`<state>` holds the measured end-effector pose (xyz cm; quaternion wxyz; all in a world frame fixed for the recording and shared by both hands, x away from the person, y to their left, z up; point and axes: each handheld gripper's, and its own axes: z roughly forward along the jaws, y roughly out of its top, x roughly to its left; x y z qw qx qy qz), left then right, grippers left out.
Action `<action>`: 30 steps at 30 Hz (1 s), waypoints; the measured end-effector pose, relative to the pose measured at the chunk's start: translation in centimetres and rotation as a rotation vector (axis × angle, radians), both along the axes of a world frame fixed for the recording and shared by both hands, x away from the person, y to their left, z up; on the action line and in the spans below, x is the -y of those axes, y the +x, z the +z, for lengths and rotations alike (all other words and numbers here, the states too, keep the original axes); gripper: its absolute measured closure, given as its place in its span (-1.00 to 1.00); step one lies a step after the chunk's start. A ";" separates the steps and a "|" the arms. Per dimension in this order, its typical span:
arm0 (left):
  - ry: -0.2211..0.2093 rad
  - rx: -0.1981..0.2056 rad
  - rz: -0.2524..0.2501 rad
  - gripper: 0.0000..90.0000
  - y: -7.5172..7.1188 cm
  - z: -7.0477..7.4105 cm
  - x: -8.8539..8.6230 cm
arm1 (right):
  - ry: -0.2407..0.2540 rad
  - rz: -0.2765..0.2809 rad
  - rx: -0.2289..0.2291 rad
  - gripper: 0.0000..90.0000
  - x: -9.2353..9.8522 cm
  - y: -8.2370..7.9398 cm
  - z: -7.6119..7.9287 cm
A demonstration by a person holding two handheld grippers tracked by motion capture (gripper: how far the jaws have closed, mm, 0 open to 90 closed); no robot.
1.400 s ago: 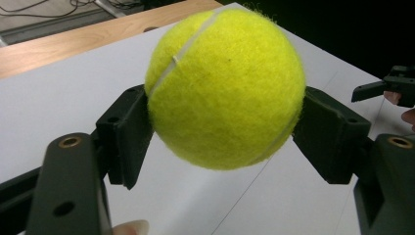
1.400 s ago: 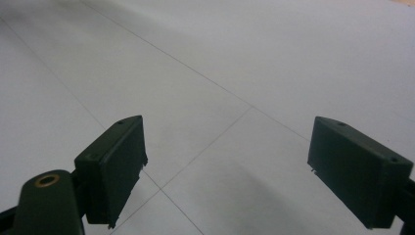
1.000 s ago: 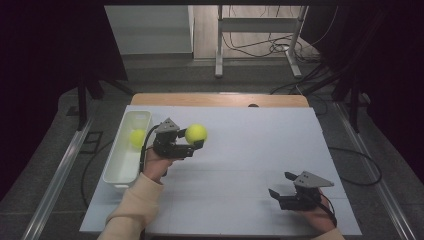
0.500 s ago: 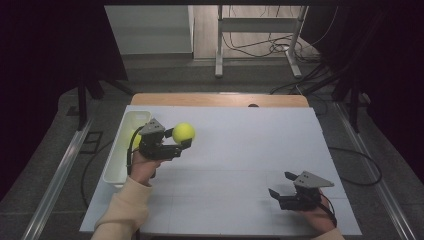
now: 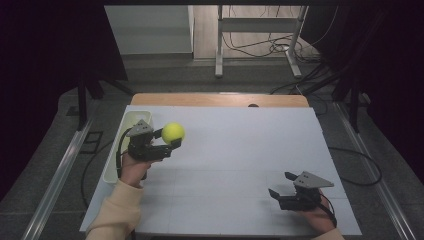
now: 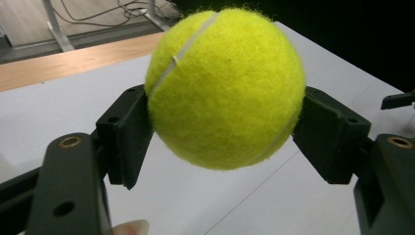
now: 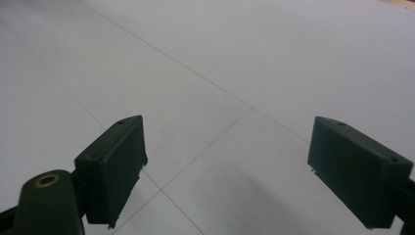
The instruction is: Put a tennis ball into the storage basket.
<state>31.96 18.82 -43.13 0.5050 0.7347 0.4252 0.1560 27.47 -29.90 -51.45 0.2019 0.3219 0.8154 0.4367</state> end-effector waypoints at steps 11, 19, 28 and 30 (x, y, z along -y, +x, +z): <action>-0.011 0.003 0.038 -0.39 -0.4 0.2 -1.5 | 0.001 0.004 -0.001 -0.67 0.0 0.0 0.0; -0.020 0.008 0.072 -0.39 -0.8 0.3 -3.0 | -0.001 0.005 -0.001 -0.68 0.0 0.0 0.0; -0.029 0.015 0.115 -0.39 -1.1 0.4 -4.5 | -0.001 0.007 -0.002 -0.68 0.0 0.0 0.0; -0.031 0.017 0.126 -0.39 -1.2 0.5 -4.9 | -0.001 0.007 -0.003 -0.68 0.0 0.0 0.0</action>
